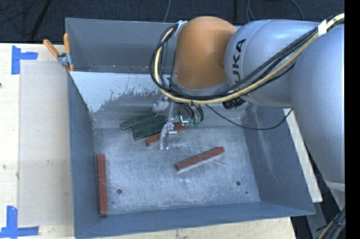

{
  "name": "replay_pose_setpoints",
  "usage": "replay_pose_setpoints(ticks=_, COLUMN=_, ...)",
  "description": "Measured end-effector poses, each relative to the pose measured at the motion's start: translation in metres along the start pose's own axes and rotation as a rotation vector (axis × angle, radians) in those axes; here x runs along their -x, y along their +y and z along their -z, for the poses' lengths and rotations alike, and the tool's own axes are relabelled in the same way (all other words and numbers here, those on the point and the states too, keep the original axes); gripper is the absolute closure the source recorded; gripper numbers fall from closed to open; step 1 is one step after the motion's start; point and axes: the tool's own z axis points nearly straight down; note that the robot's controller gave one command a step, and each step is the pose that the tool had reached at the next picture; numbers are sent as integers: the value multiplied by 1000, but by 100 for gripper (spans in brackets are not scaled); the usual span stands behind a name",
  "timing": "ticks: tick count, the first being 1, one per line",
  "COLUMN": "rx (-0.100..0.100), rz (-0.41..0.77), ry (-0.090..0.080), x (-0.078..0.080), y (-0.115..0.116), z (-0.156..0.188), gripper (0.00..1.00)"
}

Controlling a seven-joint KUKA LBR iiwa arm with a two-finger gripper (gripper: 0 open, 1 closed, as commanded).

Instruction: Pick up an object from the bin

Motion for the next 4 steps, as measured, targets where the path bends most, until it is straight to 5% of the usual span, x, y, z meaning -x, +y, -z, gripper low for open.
replay_pose_setpoints(ticks=1, rx=1, rz=-2, ry=-7, x=2, y=0, z=5, gripper=0)
replay_pose_setpoints(ticks=2, rx=6, rz=20, ry=-38, x=-3, y=-4, z=-67, gripper=100)
replay_pose_setpoints(ticks=3, rx=6, rz=19, ry=-38, x=-3, y=-4, z=-67, gripper=100)
replay_pose_setpoints(ticks=4, rx=1, rz=-22, ry=-9, x=-13, y=-27, z=63, gripper=100)
